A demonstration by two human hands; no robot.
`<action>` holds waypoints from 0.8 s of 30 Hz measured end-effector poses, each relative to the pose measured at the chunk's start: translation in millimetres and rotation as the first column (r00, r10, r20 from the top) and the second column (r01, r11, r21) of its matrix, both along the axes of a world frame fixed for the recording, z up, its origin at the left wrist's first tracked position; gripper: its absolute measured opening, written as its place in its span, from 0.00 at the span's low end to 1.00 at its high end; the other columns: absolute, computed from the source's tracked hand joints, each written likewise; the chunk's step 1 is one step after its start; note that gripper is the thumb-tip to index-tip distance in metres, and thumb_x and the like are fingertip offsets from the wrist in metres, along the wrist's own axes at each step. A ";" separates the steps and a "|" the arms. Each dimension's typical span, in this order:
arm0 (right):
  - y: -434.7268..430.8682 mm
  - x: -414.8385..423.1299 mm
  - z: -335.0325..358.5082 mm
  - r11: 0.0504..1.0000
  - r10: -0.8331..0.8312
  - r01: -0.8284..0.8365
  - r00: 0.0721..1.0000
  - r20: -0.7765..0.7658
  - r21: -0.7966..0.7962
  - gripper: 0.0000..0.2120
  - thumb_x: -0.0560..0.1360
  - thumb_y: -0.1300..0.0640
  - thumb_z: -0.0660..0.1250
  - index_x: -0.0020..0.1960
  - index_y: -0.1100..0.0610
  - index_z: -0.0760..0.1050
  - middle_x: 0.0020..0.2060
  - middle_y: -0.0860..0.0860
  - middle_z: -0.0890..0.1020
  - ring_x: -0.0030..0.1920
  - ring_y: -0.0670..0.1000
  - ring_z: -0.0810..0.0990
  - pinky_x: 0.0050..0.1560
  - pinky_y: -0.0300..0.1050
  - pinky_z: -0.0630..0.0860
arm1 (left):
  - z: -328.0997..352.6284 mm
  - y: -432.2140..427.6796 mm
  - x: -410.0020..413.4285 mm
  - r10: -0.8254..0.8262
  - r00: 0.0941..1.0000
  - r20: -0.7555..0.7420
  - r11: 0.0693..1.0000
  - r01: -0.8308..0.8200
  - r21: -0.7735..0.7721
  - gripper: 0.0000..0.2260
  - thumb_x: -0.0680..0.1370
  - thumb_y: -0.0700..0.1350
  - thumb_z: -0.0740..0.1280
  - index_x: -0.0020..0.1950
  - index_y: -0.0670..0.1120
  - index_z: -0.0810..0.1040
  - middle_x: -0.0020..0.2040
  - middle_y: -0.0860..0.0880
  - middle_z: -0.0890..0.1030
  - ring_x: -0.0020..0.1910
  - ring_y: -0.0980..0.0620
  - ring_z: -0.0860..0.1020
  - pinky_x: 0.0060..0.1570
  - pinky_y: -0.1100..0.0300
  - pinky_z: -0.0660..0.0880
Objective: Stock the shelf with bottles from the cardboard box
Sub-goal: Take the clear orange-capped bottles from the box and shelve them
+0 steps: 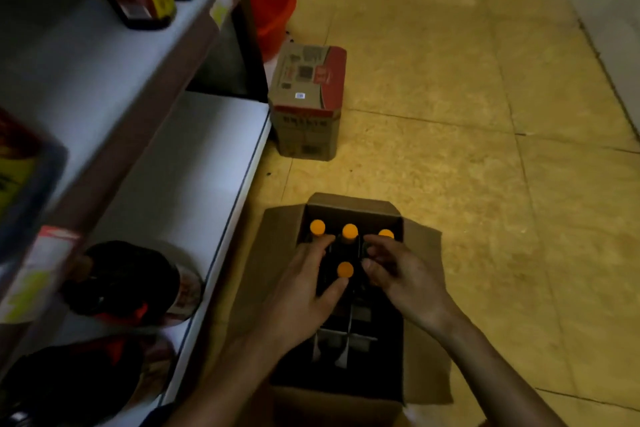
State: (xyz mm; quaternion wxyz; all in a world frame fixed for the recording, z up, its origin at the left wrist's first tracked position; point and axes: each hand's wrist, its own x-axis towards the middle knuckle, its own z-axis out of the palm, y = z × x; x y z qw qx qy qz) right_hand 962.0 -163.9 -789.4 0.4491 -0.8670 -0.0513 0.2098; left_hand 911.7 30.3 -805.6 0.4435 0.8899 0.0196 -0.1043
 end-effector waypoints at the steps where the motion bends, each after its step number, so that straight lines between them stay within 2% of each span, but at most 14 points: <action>1: -1.0 2.8 -14.4 1.000 -0.002 0.002 1.000 0.013 -0.006 0.18 0.81 0.54 0.67 0.70 0.44 0.71 0.59 0.46 0.77 0.60 0.42 0.77 0.63 0.47 0.79 | -16.5 -1.3 5.5 -0.012 1.000 0.008 1.000 0.012 -0.003 0.27 0.81 0.55 0.67 0.77 0.63 0.59 0.72 0.60 0.67 0.69 0.60 0.69 0.64 0.60 0.73; 3: -4.4 4.0 -40.7 0.999 0.008 -0.006 0.998 0.062 -0.035 0.19 0.81 0.53 0.67 0.70 0.43 0.71 0.62 0.46 0.77 0.61 0.42 0.77 0.63 0.45 0.79 | -42.4 -6.1 11.0 -0.031 0.999 0.042 0.999 0.032 -0.011 0.27 0.81 0.56 0.67 0.75 0.68 0.58 0.71 0.64 0.66 0.70 0.60 0.69 0.66 0.54 0.74; 6: -13.8 5.2 -68.2 0.986 0.094 -0.072 0.985 0.147 -0.151 0.20 0.81 0.51 0.66 0.73 0.45 0.69 0.65 0.44 0.74 0.64 0.44 0.75 0.65 0.41 0.75 | -70.9 -10.8 19.1 -0.040 0.995 0.089 0.999 0.040 -0.002 0.26 0.80 0.57 0.67 0.74 0.69 0.58 0.71 0.66 0.65 0.71 0.60 0.68 0.66 0.53 0.74; 8: -20.5 4.9 -79.0 0.909 0.275 -0.193 0.944 0.183 -0.368 0.22 0.82 0.48 0.64 0.75 0.46 0.67 0.66 0.44 0.73 0.67 0.47 0.73 0.66 0.41 0.71 | -84.9 -13.4 21.3 -0.051 0.994 0.101 0.999 0.050 0.011 0.28 0.81 0.57 0.67 0.75 0.69 0.57 0.73 0.65 0.65 0.72 0.61 0.67 0.67 0.56 0.72; 10: -23.5 4.7 -80.9 0.804 0.416 -0.286 0.897 0.149 -0.520 0.23 0.82 0.47 0.62 0.76 0.46 0.64 0.67 0.47 0.72 0.67 0.51 0.71 0.66 0.43 0.70 | -90.4 -18.0 22.9 -0.070 0.992 0.104 0.997 0.067 0.030 0.29 0.81 0.57 0.67 0.77 0.67 0.56 0.74 0.64 0.65 0.73 0.61 0.67 0.66 0.57 0.72; 13: -23.7 3.9 -77.8 0.750 0.474 -0.297 0.865 0.167 -0.592 0.23 0.82 0.47 0.62 0.76 0.46 0.64 0.67 0.49 0.73 0.66 0.53 0.71 0.65 0.46 0.71 | -85.5 -23.8 23.6 -0.084 0.990 0.115 0.996 0.080 0.038 0.29 0.80 0.57 0.67 0.78 0.65 0.57 0.73 0.63 0.65 0.72 0.61 0.67 0.65 0.56 0.73; 16: -29.1 5.4 -75.5 0.691 0.512 -0.260 0.835 0.203 -0.674 0.24 0.81 0.48 0.62 0.76 0.47 0.64 0.68 0.49 0.73 0.65 0.53 0.71 0.64 0.46 0.66 | -84.8 -21.3 21.5 -0.086 0.989 0.121 0.996 0.082 0.038 0.30 0.80 0.57 0.68 0.78 0.66 0.57 0.72 0.64 0.65 0.71 0.62 0.67 0.66 0.56 0.73; 19: -35.3 10.8 -78.2 0.682 0.523 -0.249 0.823 0.221 -0.687 0.25 0.78 0.51 0.66 0.74 0.47 0.68 0.67 0.47 0.76 0.66 0.54 0.71 0.64 0.48 0.64 | -90.2 -19.3 23.2 -0.093 0.990 0.109 0.995 0.088 0.056 0.30 0.80 0.56 0.68 0.78 0.66 0.57 0.72 0.64 0.65 0.71 0.62 0.67 0.66 0.57 0.72; 22: -38.1 13.3 -86.4 0.656 0.579 -0.271 0.780 0.239 -0.705 0.21 0.76 0.49 0.69 0.68 0.47 0.73 0.61 0.46 0.81 0.65 0.54 0.74 0.63 0.48 0.59 | -90.4 -24.3 28.4 -0.109 0.990 0.092 0.993 0.105 0.050 0.30 0.80 0.55 0.68 0.78 0.64 0.57 0.72 0.62 0.66 0.71 0.60 0.67 0.65 0.56 0.73; 24: -40.2 12.5 -94.8 0.617 0.611 -0.266 0.755 0.237 -0.741 0.19 0.69 0.49 0.74 0.58 0.48 0.79 0.48 0.46 0.86 0.54 0.55 0.81 0.55 0.49 0.58 | -88.2 -29.2 27.9 -0.120 0.989 0.082 0.992 0.116 0.047 0.30 0.80 0.55 0.68 0.78 0.63 0.58 0.73 0.61 0.66 0.71 0.60 0.66 0.65 0.58 0.71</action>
